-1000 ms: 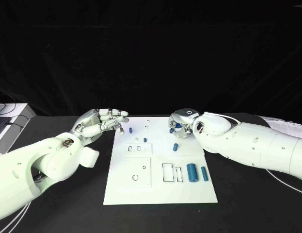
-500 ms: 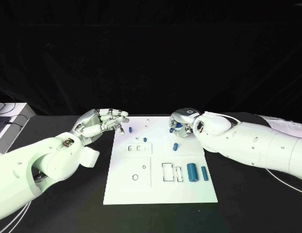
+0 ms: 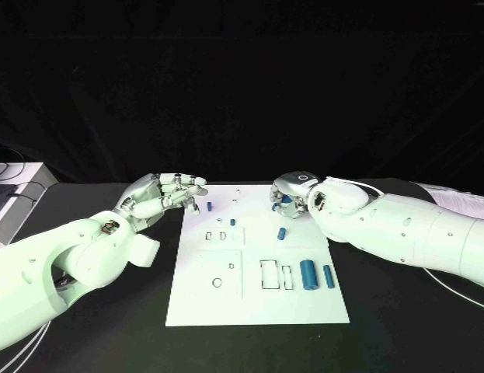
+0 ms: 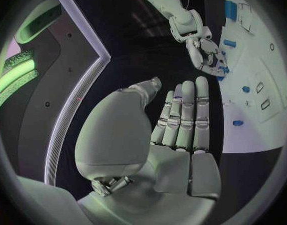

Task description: Assemble the parts on the task board

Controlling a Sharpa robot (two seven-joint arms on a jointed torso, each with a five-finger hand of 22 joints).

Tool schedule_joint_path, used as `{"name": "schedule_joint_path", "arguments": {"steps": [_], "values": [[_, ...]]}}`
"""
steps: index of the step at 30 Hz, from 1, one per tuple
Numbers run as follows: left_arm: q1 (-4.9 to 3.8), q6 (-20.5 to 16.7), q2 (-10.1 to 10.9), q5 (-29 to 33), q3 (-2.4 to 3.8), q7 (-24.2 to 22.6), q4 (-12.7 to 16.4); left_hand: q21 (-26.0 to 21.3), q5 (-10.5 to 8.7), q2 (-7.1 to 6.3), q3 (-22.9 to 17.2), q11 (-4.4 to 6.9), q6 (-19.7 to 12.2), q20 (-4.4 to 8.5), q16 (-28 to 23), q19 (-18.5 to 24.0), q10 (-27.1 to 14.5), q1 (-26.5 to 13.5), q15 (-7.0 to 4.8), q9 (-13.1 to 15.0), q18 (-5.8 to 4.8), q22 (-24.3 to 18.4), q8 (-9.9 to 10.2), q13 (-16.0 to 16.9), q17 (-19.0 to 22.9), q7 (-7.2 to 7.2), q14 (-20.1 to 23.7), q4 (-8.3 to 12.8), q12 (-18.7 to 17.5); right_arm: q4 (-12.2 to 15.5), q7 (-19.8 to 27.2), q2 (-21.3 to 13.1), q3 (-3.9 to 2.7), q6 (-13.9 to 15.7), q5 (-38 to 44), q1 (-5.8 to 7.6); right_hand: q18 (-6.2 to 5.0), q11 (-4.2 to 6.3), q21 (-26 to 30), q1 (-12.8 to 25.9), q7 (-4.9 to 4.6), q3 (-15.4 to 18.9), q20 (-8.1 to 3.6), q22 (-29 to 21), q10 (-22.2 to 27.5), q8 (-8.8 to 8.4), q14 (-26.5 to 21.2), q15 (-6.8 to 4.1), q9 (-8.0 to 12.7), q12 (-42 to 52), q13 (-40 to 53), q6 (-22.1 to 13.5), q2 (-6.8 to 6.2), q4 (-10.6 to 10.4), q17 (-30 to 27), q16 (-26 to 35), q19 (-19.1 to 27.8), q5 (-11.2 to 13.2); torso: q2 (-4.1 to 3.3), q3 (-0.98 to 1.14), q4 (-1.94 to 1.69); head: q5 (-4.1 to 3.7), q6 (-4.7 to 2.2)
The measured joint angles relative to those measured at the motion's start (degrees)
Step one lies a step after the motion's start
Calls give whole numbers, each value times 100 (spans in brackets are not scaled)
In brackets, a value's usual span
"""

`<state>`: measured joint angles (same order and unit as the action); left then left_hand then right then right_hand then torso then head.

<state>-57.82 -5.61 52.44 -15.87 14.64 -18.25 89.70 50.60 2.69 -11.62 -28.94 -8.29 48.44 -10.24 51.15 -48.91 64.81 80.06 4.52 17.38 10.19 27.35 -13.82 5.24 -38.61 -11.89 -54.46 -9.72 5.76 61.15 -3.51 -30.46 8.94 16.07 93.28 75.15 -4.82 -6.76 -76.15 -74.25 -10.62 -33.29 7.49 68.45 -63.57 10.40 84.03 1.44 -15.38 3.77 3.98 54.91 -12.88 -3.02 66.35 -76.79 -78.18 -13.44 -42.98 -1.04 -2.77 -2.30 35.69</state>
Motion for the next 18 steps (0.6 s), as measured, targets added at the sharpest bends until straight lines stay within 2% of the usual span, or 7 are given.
{"name": "schedule_joint_path", "arguments": {"steps": [8, 10, 12, 14, 18], "values": [[0, 0, -22, -4, 1, 6, -18, 27, 0, 24, -32, 0, 0, 0, 0, 0, 0, 24, 0, 3, 0, 12, 0, 0, 0, 0, 0, 0, 0, -4, 4, 8, -2, -5, -15, 2, -1, 0, 0, -1, 0, 0, 22, 0, 0, 0, 0, 0, -8, 0, 0, 0, -1, 0, 0, 1, 22, 0, -8, -2, 0, -2, 20], [0, 0, -26, -5, 1, 8, -24, 27, 0, 24, -32, 0, 0, 0, 0, 0, 0, 24, 0, 3, 0, 12, 0, 0, 0, 0, 0, 0, 0, -4, 6, 8, -1, -8, -18, 2, -1, 9, -26, -60, 20, -19, 22, 35, -97, 0, 0, 0, -29, 0, 9, 20, 56, 15, 5, -32, 22, 1, -9, -4, 0, -4, 25], [0, 0, -29, -6, 1, 9, -31, 27, 0, 24, -35, 0, 0, 0, 0, 0, 0, 24, 0, 3, 0, 15, 0, 0, 1, 0, 0, 3, 0, -1, 8, 8, 1, -12, -20, -1, 0, 39, -65, -173, 43, -170, 19, 101, -263, 11, 0, 0, -73, 32, 19, 106, 164, 75, 19, -59, 19, 148, -9, -3, 2, -5, 34], [0, 1, -30, -7, 1, 11, -35, 27, 0, 24, -48, 0, 0, 21, 0, 21, 0, 24, 0, 2, 1, 21, 0, 0, 0, 0, 0, 16, 0, 3, 10, 6, 1, -11, -21, -2, 0, 79, -120, -270, 94, -271, -27, 180, -471, 113, -5, -32, -134, 76, 49, 241, 201, 162, 35, -81, -27, 273, -10, -3, 4, -5, 38], [0, 1, -31, -8, 1, 15, -42, 27, 0, 24, -48, 0, 0, 21, 0, 21, 0, 24, 0, 2, 0, 21, 0, 0, 0, 0, 0, 16, 0, 11, 11, -1, -3, 21, -19, 3, -2, -35, -169, -397, 202, -339, -147, 286, -608, 317, 1, -167, -294, 214, 142, 487, 268, 346, 30, -103, -42, 566, -11, -2, 6, -2, 42]]}}
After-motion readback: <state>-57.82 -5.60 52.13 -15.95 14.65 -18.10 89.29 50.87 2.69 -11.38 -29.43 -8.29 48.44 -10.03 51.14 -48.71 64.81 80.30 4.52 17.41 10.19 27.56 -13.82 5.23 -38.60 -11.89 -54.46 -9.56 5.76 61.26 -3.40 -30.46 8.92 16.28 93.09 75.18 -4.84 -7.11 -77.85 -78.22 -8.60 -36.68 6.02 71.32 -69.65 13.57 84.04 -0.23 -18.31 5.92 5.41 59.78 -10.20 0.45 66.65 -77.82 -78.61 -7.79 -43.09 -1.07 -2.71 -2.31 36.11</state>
